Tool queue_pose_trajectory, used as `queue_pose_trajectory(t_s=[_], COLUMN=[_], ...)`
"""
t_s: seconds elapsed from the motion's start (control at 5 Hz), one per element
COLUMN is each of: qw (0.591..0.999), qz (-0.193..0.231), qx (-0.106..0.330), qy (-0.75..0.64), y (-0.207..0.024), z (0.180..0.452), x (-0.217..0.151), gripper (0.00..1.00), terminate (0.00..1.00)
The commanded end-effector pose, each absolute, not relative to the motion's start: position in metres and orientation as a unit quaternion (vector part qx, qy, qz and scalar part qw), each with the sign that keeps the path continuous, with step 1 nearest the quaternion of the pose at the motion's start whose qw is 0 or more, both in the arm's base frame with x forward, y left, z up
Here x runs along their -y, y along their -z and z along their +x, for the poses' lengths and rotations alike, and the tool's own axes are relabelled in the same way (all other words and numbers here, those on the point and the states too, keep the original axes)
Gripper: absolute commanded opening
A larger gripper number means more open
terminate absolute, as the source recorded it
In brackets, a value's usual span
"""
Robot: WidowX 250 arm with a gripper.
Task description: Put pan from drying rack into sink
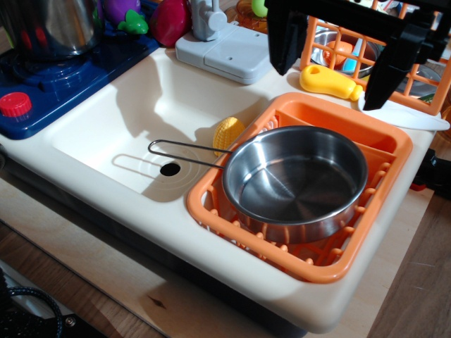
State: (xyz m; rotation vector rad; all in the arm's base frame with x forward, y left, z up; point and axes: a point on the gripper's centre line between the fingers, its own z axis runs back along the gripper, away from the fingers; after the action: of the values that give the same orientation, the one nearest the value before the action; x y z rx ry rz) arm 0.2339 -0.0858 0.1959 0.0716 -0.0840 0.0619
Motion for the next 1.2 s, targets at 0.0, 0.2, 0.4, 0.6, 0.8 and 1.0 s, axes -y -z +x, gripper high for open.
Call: queue_pose_trajectory(t_s=[0.0, 0.2, 0.4, 0.6, 0.8, 1.0], qw=[0.998, 0.997, 0.996, 0.996, 0.995, 0.996], qz=[0.036, 0.013, -0.002, -0.009, -0.02, -0.025], qx=[0.042, 0.046, 0.065, 0.088, 0.088, 0.082], qy=[-0.031, -0.058, -0.056, -0.032, -0.039, -0.04], y=[-0.196, -0.181, -0.159, -0.141, -0.136, -0.136], z=[0.234, 0.233, 0.229, 0.222, 0.22, 0.222], x=[0.086, 0.102, 0.106, 0.106, 0.107, 0.104], gripper=[1.0, 1.0, 1.0, 1.0, 1.0, 1.0], terminate=[0.0, 0.0, 0.0, 0.0, 0.0, 0.0])
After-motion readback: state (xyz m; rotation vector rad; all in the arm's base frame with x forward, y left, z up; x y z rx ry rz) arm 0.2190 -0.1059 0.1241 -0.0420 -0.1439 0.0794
